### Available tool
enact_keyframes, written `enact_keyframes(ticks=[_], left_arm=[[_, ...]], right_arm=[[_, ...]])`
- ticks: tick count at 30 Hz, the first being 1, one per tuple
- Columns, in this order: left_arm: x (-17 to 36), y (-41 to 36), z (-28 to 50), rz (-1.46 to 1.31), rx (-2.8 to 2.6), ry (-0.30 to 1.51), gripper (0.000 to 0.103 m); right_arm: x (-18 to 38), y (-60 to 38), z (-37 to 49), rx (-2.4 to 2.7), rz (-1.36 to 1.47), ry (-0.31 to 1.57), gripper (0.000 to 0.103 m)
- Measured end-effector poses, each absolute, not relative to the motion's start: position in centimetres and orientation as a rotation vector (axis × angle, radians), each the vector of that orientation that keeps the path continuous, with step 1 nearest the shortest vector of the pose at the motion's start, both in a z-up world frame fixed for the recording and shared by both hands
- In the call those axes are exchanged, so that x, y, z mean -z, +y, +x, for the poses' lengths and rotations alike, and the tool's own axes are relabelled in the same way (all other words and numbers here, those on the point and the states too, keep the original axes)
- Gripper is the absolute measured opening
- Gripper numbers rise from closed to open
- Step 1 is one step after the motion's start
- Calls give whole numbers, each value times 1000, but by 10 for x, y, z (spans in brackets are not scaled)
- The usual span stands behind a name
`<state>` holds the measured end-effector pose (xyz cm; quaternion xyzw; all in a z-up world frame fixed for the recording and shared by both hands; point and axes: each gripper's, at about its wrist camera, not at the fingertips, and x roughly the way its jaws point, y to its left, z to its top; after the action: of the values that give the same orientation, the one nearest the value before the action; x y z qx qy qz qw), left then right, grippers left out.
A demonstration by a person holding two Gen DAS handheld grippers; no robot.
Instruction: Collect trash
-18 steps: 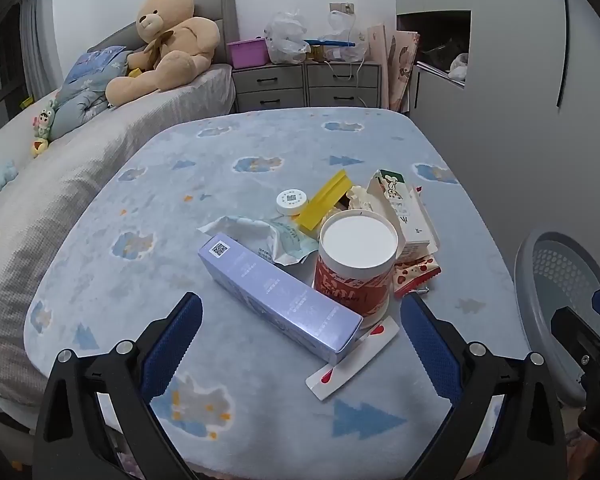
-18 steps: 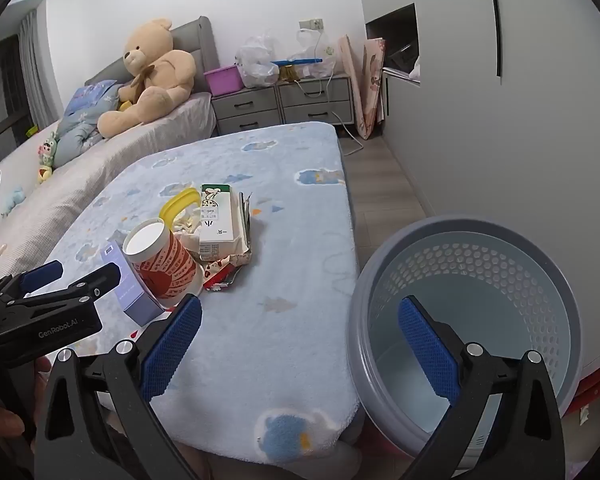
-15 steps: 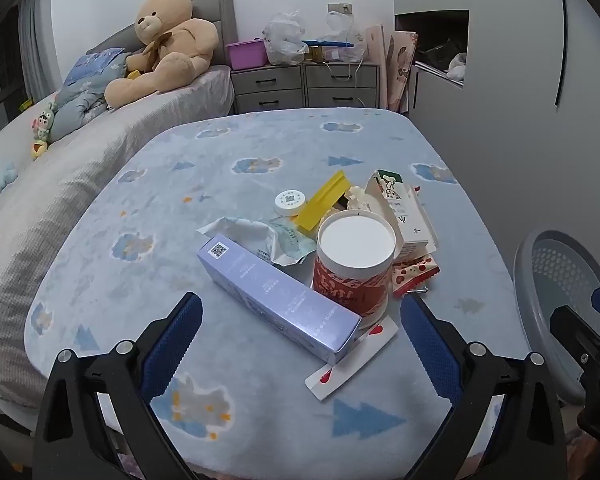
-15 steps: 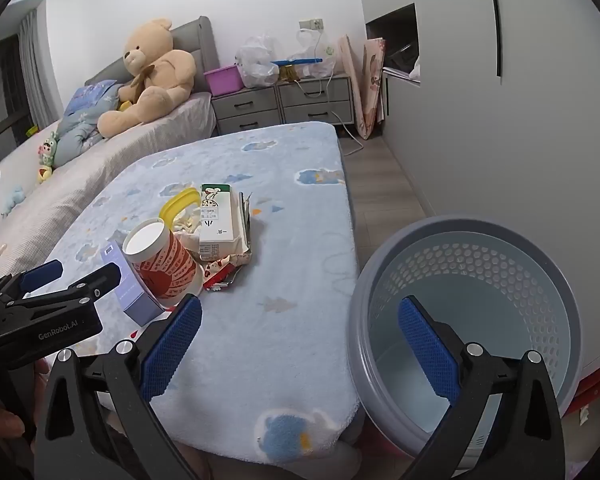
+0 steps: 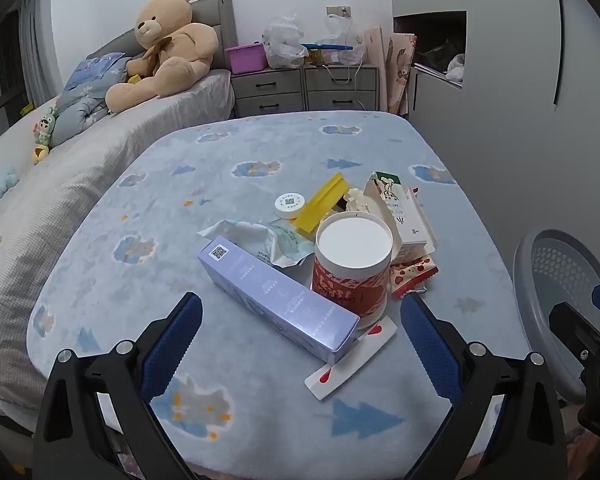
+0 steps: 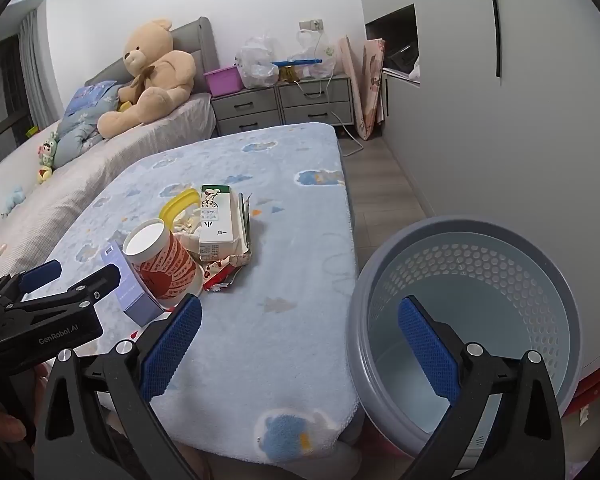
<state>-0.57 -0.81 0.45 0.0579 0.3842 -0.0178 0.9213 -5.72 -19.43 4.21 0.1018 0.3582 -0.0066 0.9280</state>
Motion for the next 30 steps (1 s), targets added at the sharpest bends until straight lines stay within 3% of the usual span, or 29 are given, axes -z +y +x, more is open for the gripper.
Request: enact_keyframes(ticks=[30], left_arm=[[-5, -7, -7, 116, 38, 788, 95]], right_arm=[[-43, -194, -58, 10, 210, 727, 97]])
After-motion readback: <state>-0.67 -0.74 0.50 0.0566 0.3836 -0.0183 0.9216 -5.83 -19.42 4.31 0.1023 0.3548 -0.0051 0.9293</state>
